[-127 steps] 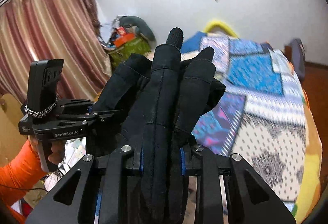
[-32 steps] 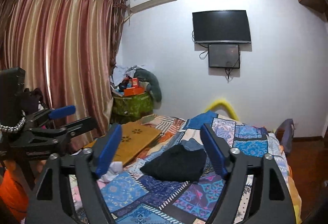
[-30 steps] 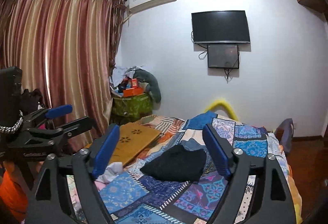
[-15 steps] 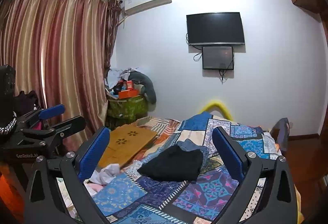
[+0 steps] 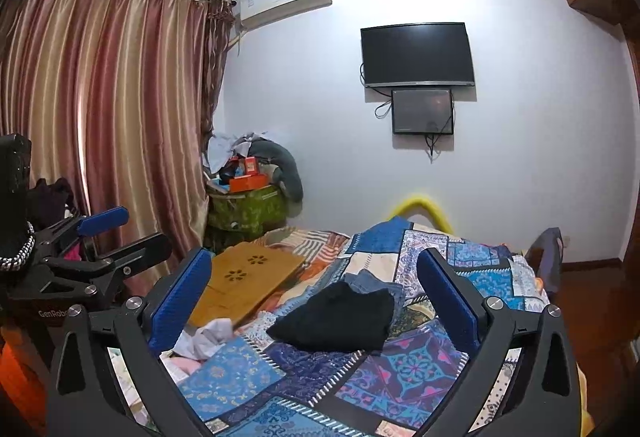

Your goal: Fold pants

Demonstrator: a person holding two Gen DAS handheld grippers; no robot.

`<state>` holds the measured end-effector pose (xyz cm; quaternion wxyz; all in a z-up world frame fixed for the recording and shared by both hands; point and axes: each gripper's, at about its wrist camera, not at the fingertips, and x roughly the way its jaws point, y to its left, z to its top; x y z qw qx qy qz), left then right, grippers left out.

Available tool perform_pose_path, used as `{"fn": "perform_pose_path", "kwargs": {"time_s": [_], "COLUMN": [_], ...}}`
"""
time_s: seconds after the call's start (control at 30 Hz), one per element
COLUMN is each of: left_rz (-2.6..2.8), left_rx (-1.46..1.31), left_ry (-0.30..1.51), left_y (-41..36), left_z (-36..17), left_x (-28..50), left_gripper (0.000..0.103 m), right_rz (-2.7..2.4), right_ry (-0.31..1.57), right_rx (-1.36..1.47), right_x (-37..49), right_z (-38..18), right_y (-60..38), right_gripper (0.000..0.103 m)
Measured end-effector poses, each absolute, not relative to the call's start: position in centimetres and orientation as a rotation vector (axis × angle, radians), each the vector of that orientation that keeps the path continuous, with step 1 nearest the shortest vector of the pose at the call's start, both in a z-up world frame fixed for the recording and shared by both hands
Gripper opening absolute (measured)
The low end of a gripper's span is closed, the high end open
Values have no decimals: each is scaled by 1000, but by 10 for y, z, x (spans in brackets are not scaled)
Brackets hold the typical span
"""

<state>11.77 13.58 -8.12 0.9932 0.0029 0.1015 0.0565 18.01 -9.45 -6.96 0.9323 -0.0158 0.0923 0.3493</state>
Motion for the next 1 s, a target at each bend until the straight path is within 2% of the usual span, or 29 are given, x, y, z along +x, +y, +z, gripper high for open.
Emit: {"fn": "perform_pose_path", "kwargs": {"time_s": [1.0], "left_rz": [89], "left_rx": [15], "left_ry": [210], "left_y": [127], "left_z": [-78], "left_x": [120], "left_gripper": [103], "right_rz": [697], "right_ry": [206], "right_rx": [-9], "right_x": [180], "right_z": [-67], "right_y": [-105], "right_gripper": [102]}}
